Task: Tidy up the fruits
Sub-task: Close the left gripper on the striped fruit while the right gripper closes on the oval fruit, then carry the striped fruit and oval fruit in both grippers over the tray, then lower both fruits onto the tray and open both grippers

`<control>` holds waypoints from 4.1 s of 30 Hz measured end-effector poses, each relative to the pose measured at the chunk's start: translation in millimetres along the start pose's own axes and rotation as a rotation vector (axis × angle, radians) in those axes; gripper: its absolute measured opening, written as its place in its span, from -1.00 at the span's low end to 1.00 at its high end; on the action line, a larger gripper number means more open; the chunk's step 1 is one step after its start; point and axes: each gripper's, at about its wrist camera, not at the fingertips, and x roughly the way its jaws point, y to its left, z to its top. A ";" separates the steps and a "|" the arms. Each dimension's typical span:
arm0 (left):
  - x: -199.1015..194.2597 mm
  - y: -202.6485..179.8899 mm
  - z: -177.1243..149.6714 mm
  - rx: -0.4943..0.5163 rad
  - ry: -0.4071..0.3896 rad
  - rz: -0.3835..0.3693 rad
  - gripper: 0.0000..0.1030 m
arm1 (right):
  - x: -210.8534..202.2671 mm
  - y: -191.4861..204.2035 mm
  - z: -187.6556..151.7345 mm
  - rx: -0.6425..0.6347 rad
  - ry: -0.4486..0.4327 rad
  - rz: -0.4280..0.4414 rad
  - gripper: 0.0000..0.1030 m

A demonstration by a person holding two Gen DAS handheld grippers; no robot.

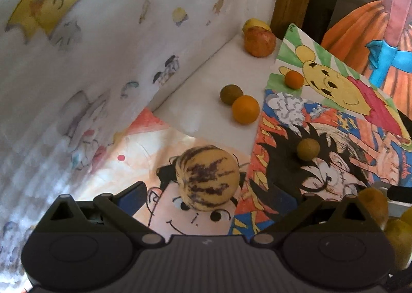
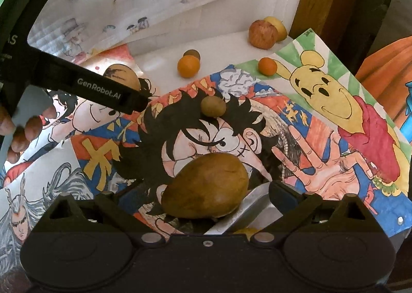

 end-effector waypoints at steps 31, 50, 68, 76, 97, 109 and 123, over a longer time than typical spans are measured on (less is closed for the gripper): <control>5.3 -2.8 5.6 0.023 -0.019 0.001 0.09 | 2.9 -1.1 -3.2 0.000 -0.032 0.041 0.46; -20.2 7.2 -13.2 0.002 -0.020 -0.056 0.05 | -12.3 19.2 -12.7 0.007 -0.074 0.074 0.43; -67.5 27.3 -44.4 0.004 -0.006 -0.109 0.05 | -63.2 65.9 -33.5 0.097 -0.132 0.026 0.43; -85.8 26.5 -61.6 0.057 0.008 -0.162 0.05 | -95.2 80.4 -60.3 0.191 -0.140 -0.035 0.43; -113.2 -51.2 -98.8 0.305 0.036 -0.437 0.05 | -160.2 52.2 -146.8 0.439 -0.070 -0.287 0.43; -112.8 -94.1 -119.5 0.484 0.045 -0.559 0.05 | -139.5 3.6 -157.6 0.339 0.004 -0.280 0.43; -107.5 -120.4 -134.5 0.676 0.028 -0.648 0.06 | -115.2 -30.0 -154.7 0.221 0.038 -0.209 0.43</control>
